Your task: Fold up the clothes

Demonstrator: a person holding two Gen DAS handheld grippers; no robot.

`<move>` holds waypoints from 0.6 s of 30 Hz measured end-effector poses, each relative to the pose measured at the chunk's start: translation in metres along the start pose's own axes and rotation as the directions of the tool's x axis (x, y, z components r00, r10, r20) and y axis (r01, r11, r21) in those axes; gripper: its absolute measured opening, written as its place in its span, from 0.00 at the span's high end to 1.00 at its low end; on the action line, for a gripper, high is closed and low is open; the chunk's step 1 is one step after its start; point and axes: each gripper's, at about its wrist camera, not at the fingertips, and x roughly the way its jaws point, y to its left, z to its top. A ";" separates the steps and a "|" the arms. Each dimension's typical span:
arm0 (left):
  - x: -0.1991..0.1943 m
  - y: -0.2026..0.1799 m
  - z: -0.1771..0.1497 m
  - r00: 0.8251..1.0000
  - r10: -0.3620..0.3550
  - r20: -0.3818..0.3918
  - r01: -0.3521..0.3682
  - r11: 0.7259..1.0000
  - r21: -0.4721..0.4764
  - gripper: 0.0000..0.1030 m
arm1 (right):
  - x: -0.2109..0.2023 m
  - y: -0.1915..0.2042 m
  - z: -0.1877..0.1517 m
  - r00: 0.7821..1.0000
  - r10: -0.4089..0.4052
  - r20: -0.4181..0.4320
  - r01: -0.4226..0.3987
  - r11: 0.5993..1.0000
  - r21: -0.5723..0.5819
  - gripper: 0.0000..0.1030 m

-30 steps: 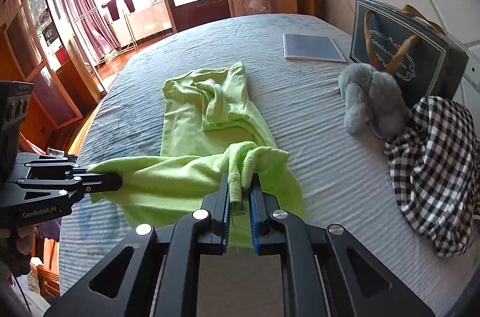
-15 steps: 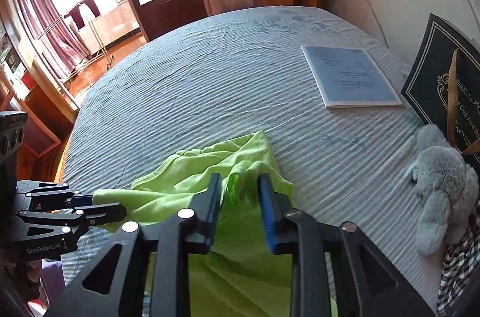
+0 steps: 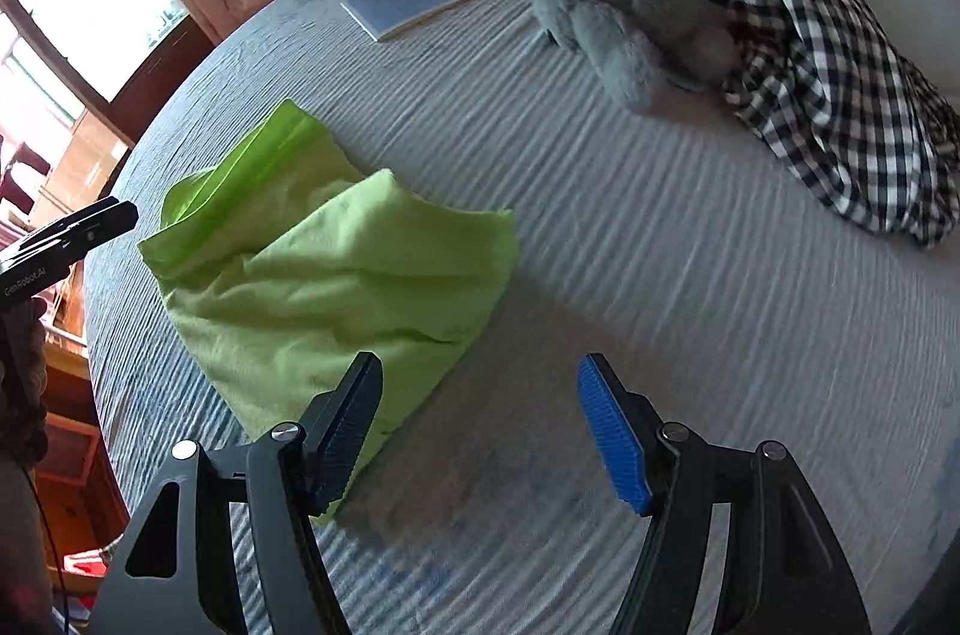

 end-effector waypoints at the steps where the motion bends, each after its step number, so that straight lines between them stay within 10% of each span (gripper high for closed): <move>1: 0.007 -0.006 0.004 1.000 -0.022 -0.011 0.022 1.000 0.022 0.32 | -0.001 -0.004 -0.005 1.000 -0.001 0.009 0.000 0.999 0.039 0.35; 7: 0.049 -0.016 0.007 0.989 -0.092 -0.116 0.114 0.975 0.192 0.32 | 0.002 0.013 -0.027 0.998 0.044 0.054 -0.056 0.966 0.253 0.35; 9: 0.059 -0.005 0.004 0.981 -0.093 -0.170 0.127 0.970 0.206 0.51 | 0.010 0.037 -0.035 0.998 0.034 0.050 -0.046 0.963 0.267 0.35; 10: 0.064 0.001 0.004 0.974 -0.105 -0.199 0.146 0.968 0.204 0.85 | 0.015 0.050 -0.038 0.999 0.021 0.042 -0.031 0.964 0.265 0.35; 11: 0.068 0.009 0.004 0.973 -0.109 -0.205 0.149 0.969 0.196 0.96 | 0.024 0.060 -0.041 1.000 -0.007 0.014 0.003 0.966 0.258 0.47; 13: 0.072 0.023 0.007 0.973 -0.110 -0.205 0.149 0.972 0.185 0.96 | 0.041 0.079 -0.045 0.997 -0.064 -0.038 0.071 0.968 0.240 0.81; 18: 0.075 0.043 0.017 0.953 -0.170 -0.250 0.211 0.966 0.147 0.90 | 0.038 0.080 -0.058 0.990 -0.093 -0.108 0.119 0.955 0.271 0.84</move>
